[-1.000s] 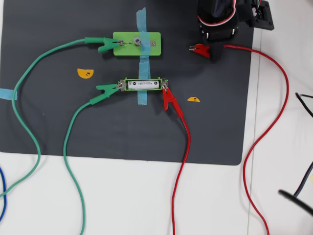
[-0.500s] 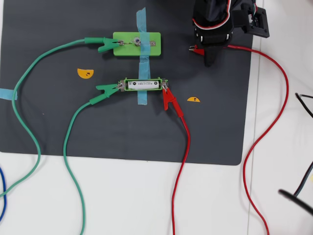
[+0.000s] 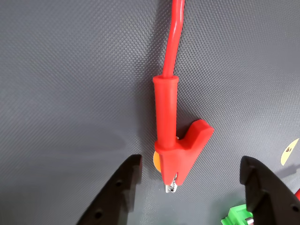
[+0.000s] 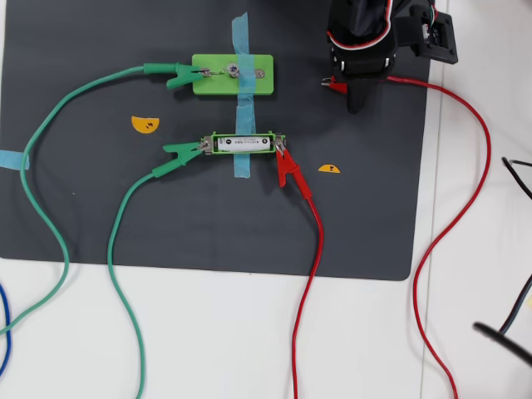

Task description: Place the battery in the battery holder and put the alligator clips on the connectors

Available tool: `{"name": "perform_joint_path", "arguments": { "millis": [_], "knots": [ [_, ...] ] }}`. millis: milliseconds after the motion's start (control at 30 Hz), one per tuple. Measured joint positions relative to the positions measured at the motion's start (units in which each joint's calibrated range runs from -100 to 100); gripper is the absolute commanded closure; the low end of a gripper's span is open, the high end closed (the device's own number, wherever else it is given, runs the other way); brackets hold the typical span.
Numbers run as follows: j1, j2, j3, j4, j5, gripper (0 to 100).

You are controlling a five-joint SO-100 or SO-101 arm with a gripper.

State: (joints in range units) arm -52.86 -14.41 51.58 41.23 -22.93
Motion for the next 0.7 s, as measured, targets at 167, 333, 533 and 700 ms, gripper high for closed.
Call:
{"name": "perform_joint_path", "arguments": {
  "millis": [167, 333, 533, 700],
  "knots": [
    [0.0, 1.8, -0.8, 0.0, 0.0, 79],
    [0.0, 5.6, -3.0, 0.0, 0.0, 79],
    [0.1, 6.8, -4.4, 0.1, 0.1, 79],
    [0.1, 7.1, -4.9, 0.1, 0.1, 79]
  ]
}}
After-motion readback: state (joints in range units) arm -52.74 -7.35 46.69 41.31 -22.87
